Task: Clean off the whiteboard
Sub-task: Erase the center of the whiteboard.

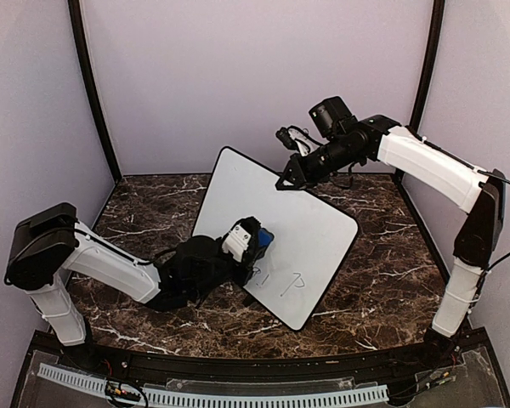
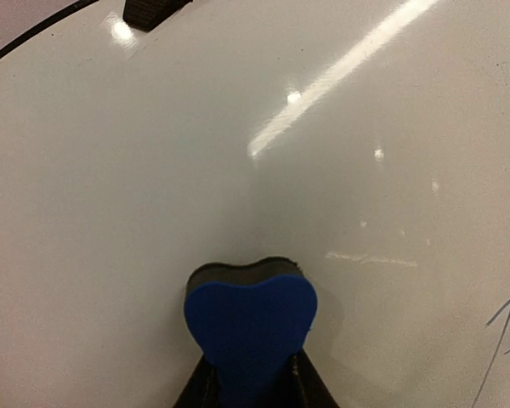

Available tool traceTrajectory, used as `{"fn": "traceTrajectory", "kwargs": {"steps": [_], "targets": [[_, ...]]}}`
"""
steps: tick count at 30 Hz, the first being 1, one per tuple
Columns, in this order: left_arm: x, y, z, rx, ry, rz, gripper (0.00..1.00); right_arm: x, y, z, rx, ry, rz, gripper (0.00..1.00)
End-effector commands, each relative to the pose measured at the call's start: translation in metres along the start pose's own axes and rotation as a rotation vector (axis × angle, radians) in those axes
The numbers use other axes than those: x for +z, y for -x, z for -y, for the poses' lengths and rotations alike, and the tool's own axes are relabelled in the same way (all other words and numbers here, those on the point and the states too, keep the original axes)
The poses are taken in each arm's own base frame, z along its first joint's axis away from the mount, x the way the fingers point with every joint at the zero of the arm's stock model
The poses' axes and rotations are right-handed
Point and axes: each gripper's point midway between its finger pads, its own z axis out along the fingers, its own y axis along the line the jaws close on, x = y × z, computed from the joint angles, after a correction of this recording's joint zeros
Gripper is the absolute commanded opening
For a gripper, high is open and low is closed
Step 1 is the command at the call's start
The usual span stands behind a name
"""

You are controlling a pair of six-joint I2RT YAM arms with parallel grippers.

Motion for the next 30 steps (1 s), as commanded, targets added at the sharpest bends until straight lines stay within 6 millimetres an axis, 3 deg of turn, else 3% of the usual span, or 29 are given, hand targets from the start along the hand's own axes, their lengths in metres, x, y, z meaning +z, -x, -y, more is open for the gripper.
{"fn": "traceTrajectory", "kwargs": {"steps": [1,12,21,25,30], "targets": [[-0.005,-0.057,0.042,0.102,-0.141,-0.15,0.0,0.019,-0.031,-0.012,-0.077,0.013,-0.113,0.0],[-0.005,-0.058,0.099,0.165,-0.293,-0.153,0.0,0.018,-0.03,-0.013,-0.073,0.008,-0.109,0.0],[-0.005,-0.061,0.118,0.223,-0.334,-0.166,0.0,0.014,-0.028,-0.021,-0.078,0.009,-0.101,0.0],[-0.002,-0.058,0.108,0.216,-0.262,-0.157,0.0,0.014,-0.028,-0.022,-0.081,0.009,-0.1,0.0],[0.007,-0.029,0.067,0.171,-0.095,-0.11,0.0,0.016,-0.026,-0.023,-0.085,0.013,-0.1,0.0]]}}
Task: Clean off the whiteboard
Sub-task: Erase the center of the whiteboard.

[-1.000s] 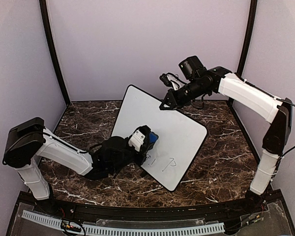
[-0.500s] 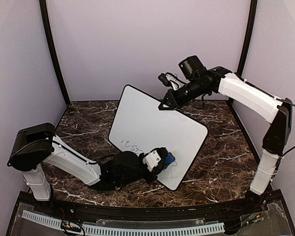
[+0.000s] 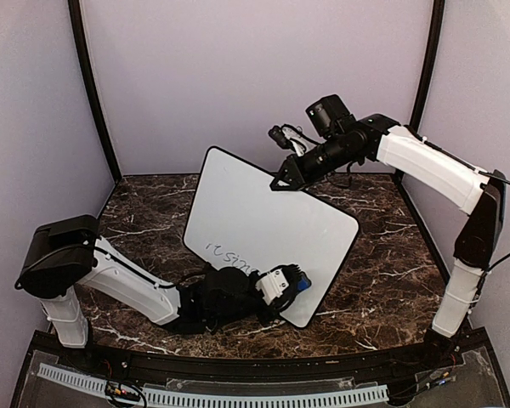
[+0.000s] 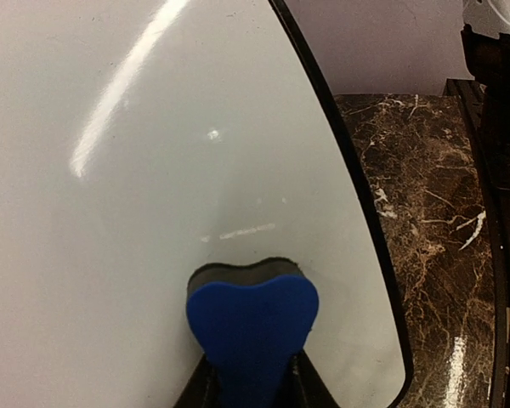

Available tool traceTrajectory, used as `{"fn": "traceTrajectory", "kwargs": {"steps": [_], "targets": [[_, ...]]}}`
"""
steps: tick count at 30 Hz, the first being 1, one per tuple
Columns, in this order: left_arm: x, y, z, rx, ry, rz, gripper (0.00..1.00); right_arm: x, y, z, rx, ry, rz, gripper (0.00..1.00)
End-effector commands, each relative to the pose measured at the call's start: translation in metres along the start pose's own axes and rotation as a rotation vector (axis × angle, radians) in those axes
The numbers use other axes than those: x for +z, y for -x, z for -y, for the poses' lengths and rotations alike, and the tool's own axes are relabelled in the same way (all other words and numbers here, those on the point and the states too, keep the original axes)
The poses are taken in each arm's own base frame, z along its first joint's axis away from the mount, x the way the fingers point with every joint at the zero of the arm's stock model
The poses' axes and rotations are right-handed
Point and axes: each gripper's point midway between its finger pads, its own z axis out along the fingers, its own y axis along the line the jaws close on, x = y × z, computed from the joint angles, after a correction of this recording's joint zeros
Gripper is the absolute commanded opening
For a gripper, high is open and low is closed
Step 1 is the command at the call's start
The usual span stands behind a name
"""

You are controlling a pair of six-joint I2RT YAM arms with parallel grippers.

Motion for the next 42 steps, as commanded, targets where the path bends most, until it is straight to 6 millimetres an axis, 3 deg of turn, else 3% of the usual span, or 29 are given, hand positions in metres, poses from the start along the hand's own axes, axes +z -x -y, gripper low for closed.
{"fn": "traceTrajectory", "kwargs": {"steps": [1,6,14,19,23,29,33,42], "targets": [[0.003,-0.018,-0.053,-0.028,0.175,-0.091,0.0,0.018,-0.027,-0.008,0.01,-0.024,-0.108,0.0],[0.004,0.019,-0.067,-0.031,0.181,-0.011,0.0,0.019,-0.028,-0.008,0.008,-0.022,-0.111,0.0],[0.01,0.046,-0.068,-0.028,0.171,0.05,0.0,0.02,-0.03,-0.008,0.01,-0.027,-0.116,0.0],[0.006,0.058,-0.055,-0.067,0.078,0.1,0.0,0.02,-0.03,-0.008,0.008,-0.025,-0.117,0.0],[0.014,0.042,-0.047,-0.07,0.053,0.037,0.0,0.02,-0.029,-0.008,0.008,-0.023,-0.116,0.0],[0.006,-0.013,-0.047,-0.086,0.09,-0.109,0.0,0.019,-0.027,-0.009,0.003,-0.024,-0.115,0.0],[0.0,-0.04,-0.043,-0.107,0.091,-0.177,0.0,0.018,-0.022,-0.009,0.006,-0.028,-0.108,0.0],[-0.008,-0.061,-0.043,-0.149,0.128,-0.229,0.0,0.011,-0.003,-0.011,0.063,-0.038,-0.091,0.0]]}}
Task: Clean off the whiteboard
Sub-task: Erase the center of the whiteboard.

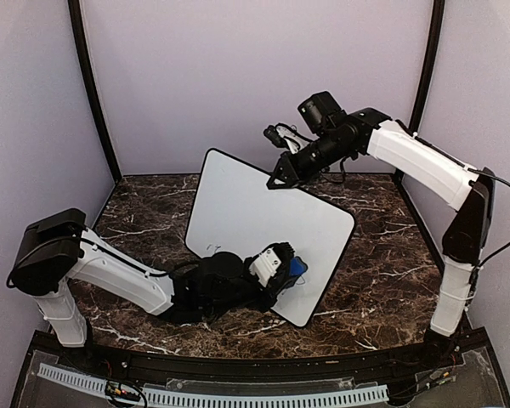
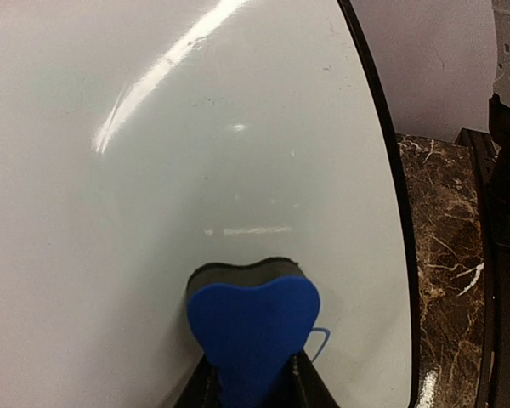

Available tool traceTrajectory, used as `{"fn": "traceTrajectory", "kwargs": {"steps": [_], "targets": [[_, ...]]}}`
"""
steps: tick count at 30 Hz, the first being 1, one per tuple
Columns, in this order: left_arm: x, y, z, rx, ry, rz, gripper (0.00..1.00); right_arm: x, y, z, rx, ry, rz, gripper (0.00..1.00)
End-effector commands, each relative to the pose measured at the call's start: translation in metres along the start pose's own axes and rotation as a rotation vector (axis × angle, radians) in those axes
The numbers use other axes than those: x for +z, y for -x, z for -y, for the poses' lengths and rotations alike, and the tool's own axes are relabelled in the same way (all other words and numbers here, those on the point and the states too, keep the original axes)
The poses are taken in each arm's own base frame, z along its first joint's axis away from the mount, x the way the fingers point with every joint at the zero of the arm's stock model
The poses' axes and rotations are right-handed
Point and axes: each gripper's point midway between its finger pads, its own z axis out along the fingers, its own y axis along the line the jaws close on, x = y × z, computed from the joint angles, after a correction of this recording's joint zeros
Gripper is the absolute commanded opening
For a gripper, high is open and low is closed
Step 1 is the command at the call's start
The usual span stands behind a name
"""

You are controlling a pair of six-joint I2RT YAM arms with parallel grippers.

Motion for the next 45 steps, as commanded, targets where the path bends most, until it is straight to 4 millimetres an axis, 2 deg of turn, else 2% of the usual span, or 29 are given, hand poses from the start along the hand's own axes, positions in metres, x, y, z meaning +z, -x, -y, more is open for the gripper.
{"fn": "traceTrajectory", "kwargs": {"steps": [1,6,15,22,26,35,39,42,45], "targets": [[-0.008,-0.077,-0.028,0.009,0.131,-0.239,0.0,0.004,-0.008,-0.01,0.052,-0.026,-0.057,0.0],[-0.017,-0.091,-0.028,0.022,0.175,-0.259,0.0,0.001,-0.002,-0.008,0.087,-0.024,-0.045,0.0],[-0.018,-0.088,-0.022,0.064,0.219,-0.25,0.0,0.007,-0.001,-0.009,0.118,0.002,-0.035,0.0],[-0.008,-0.063,-0.013,0.031,0.242,-0.175,0.0,0.011,-0.002,-0.009,0.125,0.007,-0.033,0.0],[-0.002,-0.055,-0.009,0.078,0.293,-0.157,0.0,0.01,-0.002,-0.009,0.124,0.009,-0.03,0.0],[0.01,0.018,-0.013,0.098,0.338,0.006,0.0,0.012,-0.004,-0.009,0.129,0.013,-0.028,0.0],[0.007,0.041,-0.014,0.097,0.338,0.068,0.0,0.011,-0.006,-0.009,0.126,0.011,-0.026,0.0],[0.007,0.044,-0.017,0.095,0.342,0.072,0.0,0.011,-0.008,-0.009,0.127,0.012,-0.027,0.0],[0.008,0.034,-0.017,0.094,0.333,0.043,0.0,0.012,-0.01,-0.009,0.127,0.016,-0.028,0.0]]}}
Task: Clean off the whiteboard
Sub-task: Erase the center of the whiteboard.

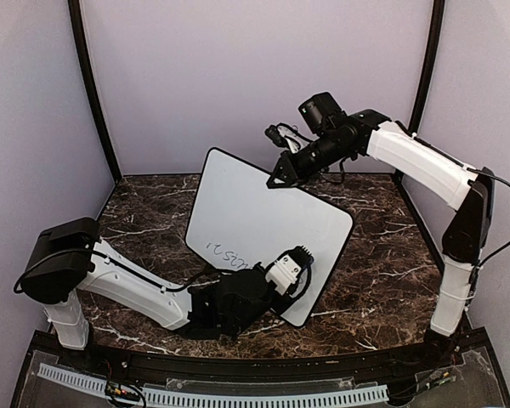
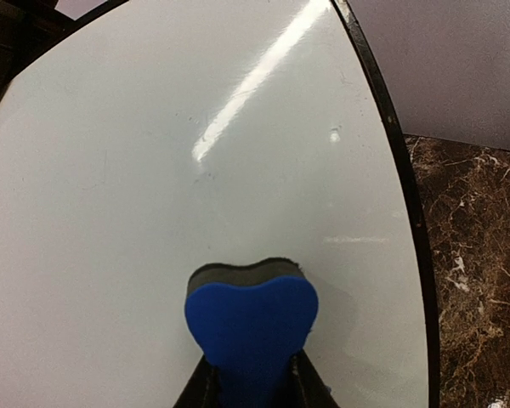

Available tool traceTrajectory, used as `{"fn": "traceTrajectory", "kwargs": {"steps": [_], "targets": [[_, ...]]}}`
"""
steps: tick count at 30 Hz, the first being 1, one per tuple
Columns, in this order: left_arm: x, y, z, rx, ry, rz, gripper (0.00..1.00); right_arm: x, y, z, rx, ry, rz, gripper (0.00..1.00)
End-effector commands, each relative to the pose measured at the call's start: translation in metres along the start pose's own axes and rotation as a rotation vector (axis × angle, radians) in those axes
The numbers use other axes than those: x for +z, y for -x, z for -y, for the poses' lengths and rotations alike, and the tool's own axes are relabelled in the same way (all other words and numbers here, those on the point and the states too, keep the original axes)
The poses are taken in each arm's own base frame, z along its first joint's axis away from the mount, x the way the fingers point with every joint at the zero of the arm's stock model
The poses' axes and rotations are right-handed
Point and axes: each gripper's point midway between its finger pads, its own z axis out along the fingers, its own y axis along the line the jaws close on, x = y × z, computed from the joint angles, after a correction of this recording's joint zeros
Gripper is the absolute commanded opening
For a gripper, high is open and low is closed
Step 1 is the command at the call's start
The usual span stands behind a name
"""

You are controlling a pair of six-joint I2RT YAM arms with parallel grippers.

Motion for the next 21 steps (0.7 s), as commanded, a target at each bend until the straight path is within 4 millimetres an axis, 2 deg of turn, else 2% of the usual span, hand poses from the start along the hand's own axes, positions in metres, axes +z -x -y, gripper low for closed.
{"fn": "traceTrajectory", "kwargs": {"steps": [1,4,11,13,18,21], "targets": [[0.009,0.0,-0.017,-0.016,0.03,-0.006,0.0,0.009,-0.014,-0.01,0.082,0.003,-0.036,0.0],[0.004,-0.025,-0.011,0.0,-0.008,-0.081,0.0,0.009,-0.014,-0.01,0.08,0.006,-0.035,0.0],[-0.023,-0.092,-0.006,-0.054,-0.079,-0.245,0.0,0.007,-0.011,-0.011,0.076,0.002,-0.028,0.0],[-0.026,-0.102,-0.007,-0.054,-0.075,-0.267,0.0,0.008,-0.011,-0.01,0.075,0.002,-0.029,0.0],[-0.022,-0.106,-0.007,-0.044,-0.053,-0.258,0.0,0.009,-0.009,-0.012,0.078,0.012,-0.029,0.0],[-0.016,-0.097,-0.009,-0.062,-0.025,-0.221,0.0,0.009,-0.007,-0.012,0.075,0.011,-0.028,0.0]]}}
